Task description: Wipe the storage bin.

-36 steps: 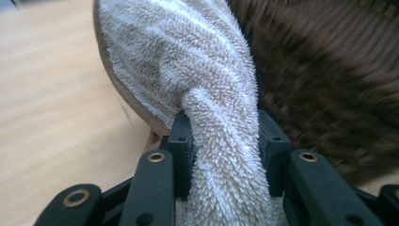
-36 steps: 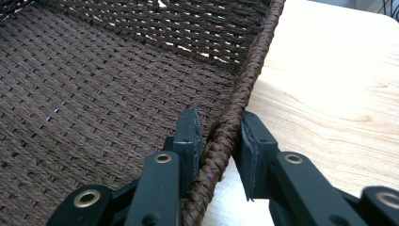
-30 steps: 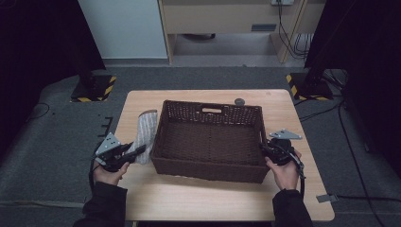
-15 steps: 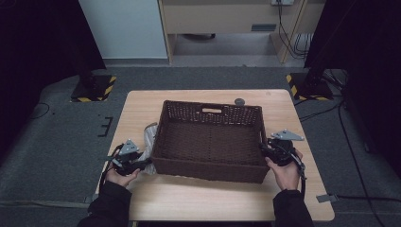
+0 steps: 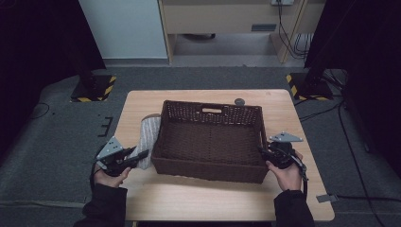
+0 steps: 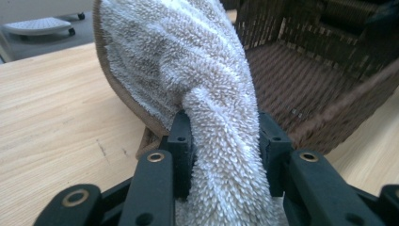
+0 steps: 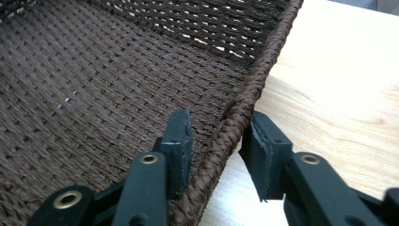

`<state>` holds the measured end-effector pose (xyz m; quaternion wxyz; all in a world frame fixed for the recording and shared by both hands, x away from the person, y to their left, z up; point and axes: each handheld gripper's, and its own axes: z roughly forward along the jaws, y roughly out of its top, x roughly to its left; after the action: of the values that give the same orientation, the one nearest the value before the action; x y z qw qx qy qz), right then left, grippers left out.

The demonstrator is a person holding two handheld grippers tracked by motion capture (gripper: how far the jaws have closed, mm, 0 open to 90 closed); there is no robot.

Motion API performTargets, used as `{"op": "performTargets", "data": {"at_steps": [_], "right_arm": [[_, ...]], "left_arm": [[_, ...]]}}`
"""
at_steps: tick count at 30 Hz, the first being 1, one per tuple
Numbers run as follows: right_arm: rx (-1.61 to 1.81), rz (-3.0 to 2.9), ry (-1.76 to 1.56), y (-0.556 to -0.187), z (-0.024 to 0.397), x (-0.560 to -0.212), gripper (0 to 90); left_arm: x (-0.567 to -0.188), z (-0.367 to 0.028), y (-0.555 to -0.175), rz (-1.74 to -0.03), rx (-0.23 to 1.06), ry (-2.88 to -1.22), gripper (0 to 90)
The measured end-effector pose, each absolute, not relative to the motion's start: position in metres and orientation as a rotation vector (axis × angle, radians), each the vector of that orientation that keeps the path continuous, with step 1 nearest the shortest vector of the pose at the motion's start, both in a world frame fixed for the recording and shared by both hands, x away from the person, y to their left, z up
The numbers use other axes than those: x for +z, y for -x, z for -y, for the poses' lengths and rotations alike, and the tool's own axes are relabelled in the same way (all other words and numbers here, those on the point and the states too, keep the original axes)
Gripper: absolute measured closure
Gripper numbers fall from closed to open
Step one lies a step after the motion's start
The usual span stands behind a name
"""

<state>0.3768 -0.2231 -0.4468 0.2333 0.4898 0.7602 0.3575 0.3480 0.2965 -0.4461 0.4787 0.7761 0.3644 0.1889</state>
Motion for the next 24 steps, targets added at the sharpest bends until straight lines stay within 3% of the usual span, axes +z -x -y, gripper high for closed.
{"op": "performTargets", "data": {"at_steps": [10, 16, 24], "right_arm": [[0.947, -2.017, -1.413, -0.379, 0.219, -0.446, 72.2], [0.953, -2.018, -1.409, -0.38, 0.22, -0.446, 71.8], [0.928, -1.997, -1.418, -0.38, 0.22, -0.446, 72.2]], "left_arm": [[-0.474, -0.293, -0.365, -0.966, 0.411, -1.987, 64.1], [-0.495, -0.278, -0.37, -0.992, 0.411, -2.165, 64.0], [-0.472, -0.3, -0.364, -1.013, 0.434, -1.988, 64.0]]}}
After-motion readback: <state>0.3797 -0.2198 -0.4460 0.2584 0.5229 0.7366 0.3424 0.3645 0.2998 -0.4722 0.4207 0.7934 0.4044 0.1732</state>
